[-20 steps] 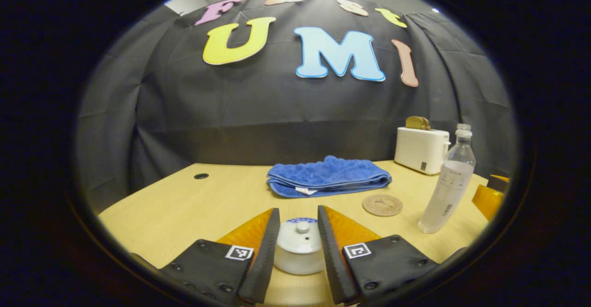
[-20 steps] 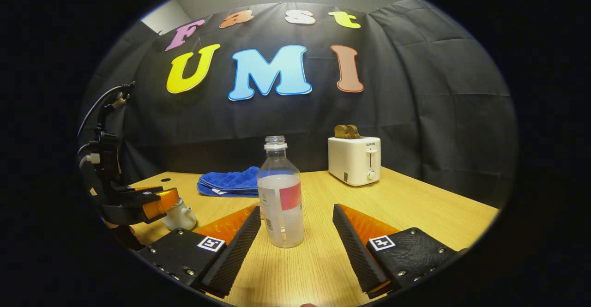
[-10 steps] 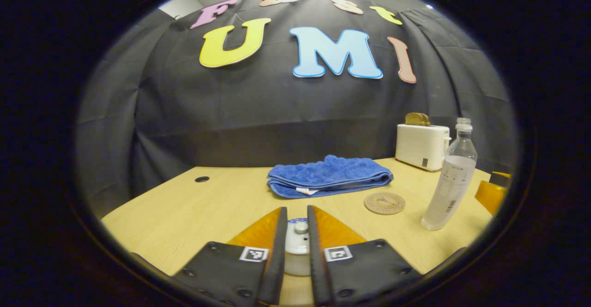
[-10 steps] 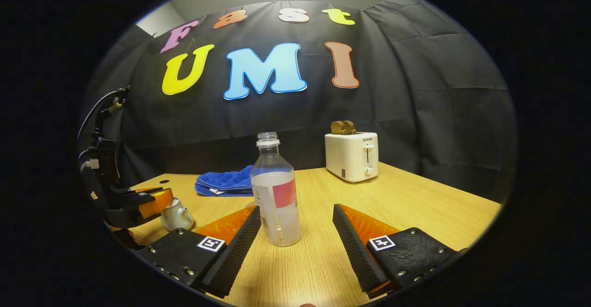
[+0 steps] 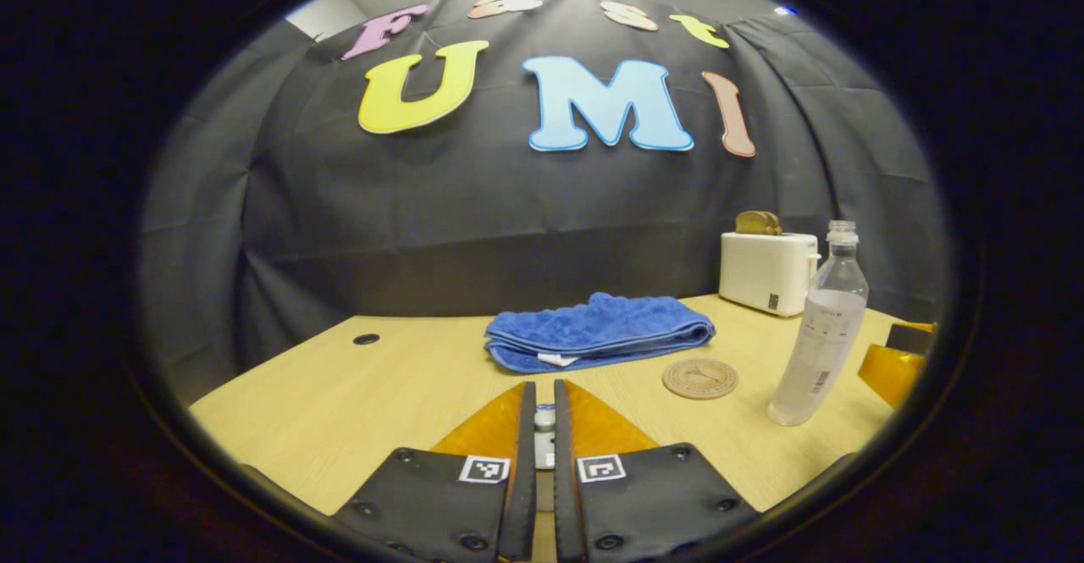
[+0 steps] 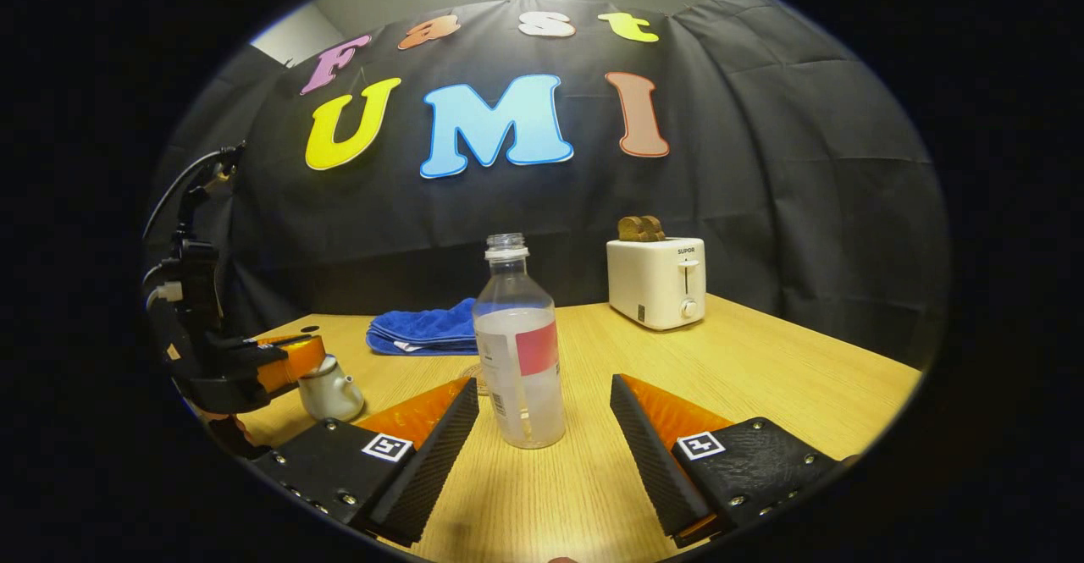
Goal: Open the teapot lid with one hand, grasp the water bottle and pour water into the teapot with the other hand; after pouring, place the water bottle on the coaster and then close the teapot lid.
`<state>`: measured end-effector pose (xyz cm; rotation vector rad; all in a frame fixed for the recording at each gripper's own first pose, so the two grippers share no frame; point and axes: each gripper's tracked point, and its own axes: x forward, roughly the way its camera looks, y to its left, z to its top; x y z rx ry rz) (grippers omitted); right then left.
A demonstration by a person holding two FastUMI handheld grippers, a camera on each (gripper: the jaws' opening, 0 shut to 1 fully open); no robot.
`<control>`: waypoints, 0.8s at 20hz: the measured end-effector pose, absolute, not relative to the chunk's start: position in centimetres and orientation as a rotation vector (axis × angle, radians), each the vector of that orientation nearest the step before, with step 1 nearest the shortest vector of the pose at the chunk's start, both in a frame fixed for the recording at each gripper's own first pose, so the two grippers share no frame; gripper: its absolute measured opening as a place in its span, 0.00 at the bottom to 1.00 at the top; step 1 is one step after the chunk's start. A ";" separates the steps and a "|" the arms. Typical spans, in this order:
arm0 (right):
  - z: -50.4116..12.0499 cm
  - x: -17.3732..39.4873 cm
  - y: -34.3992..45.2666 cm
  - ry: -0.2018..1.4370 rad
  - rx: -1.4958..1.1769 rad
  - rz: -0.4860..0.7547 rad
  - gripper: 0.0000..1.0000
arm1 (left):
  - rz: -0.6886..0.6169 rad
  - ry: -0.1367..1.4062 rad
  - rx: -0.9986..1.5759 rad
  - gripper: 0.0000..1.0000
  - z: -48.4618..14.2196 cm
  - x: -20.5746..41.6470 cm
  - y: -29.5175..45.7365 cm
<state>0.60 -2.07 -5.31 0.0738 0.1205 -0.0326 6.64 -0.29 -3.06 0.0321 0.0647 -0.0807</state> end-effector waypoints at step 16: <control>-6.5 5.2 -0.6 0.175 0.008 -0.031 0.98 | 0.046 0.030 0.014 0.15 -1.9 5.1 7.7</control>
